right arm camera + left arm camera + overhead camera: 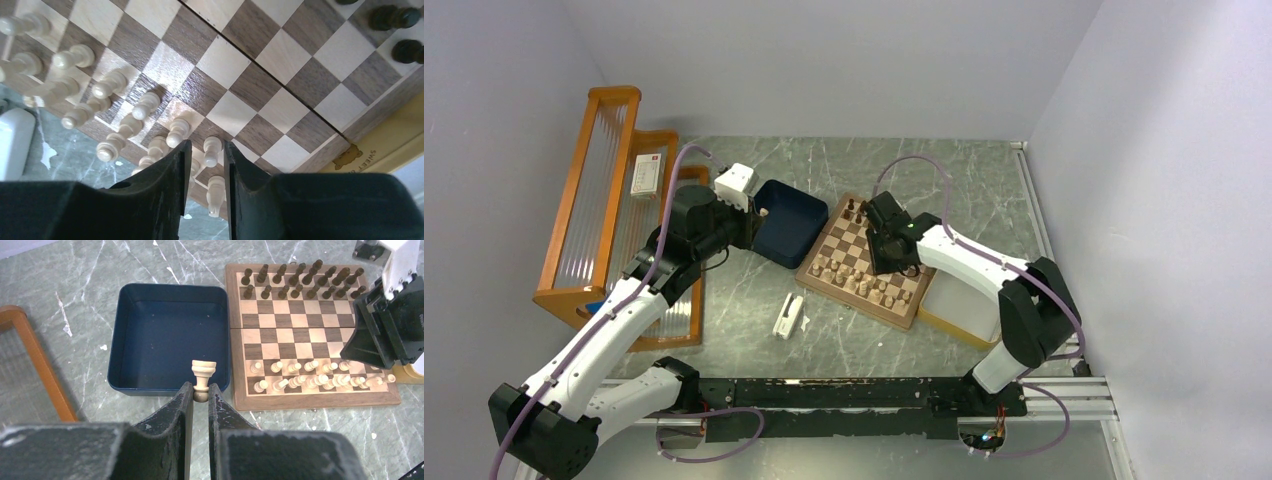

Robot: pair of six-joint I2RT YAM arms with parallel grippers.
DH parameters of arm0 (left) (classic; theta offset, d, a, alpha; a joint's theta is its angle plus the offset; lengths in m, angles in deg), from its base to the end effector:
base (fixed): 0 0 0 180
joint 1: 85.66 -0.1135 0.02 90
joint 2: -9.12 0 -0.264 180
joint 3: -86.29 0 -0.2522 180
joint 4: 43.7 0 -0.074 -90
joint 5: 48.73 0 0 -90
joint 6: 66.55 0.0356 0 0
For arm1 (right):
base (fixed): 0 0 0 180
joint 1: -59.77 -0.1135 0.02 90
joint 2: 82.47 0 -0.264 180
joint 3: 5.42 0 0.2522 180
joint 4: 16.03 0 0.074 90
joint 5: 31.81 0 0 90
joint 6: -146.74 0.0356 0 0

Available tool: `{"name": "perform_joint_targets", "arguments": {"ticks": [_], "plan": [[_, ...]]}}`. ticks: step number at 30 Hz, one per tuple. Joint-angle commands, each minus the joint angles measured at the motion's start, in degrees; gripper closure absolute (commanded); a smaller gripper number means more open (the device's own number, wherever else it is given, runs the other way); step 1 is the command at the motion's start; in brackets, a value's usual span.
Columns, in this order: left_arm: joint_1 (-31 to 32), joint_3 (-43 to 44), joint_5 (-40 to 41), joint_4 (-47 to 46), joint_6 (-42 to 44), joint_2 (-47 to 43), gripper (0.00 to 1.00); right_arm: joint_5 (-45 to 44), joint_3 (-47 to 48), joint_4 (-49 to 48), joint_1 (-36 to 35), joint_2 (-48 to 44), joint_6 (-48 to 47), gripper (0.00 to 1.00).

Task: Set up the chess pieces on the board
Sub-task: Adjust the chess piece on the chessboard, then place the chess piece on the chessboard.

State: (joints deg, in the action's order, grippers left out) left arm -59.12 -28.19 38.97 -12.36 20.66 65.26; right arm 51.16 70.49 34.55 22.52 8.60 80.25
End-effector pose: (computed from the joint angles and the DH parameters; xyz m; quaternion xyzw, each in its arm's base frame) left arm 0.1992 -0.1011 0.3329 0.1815 0.8086 -0.1577 0.5369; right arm 0.2520 0.1862 0.2118 -0.1039 0.9704 0.0544 0.2113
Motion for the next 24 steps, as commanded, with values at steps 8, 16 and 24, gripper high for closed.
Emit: {"name": "perform_joint_targets", "arguments": {"ticks": [8, 16, 24], "plan": [[0.7, 3.7, -12.6, -0.2, -2.4, 4.2, 0.95, 2.5, 5.2, -9.9, 0.4, -9.9, -9.0, 0.63], [0.7, 9.8, -24.7, 5.2, -7.3, 7.4, 0.95, 25.1, -3.1, -32.7, -1.5, -18.3, -39.1, 0.63], [0.7, 11.6, -33.9, 9.7, -9.5, 10.4, 0.95, 35.7, -12.5, -44.1, -6.3, -25.9, -67.4, 0.52]]}}
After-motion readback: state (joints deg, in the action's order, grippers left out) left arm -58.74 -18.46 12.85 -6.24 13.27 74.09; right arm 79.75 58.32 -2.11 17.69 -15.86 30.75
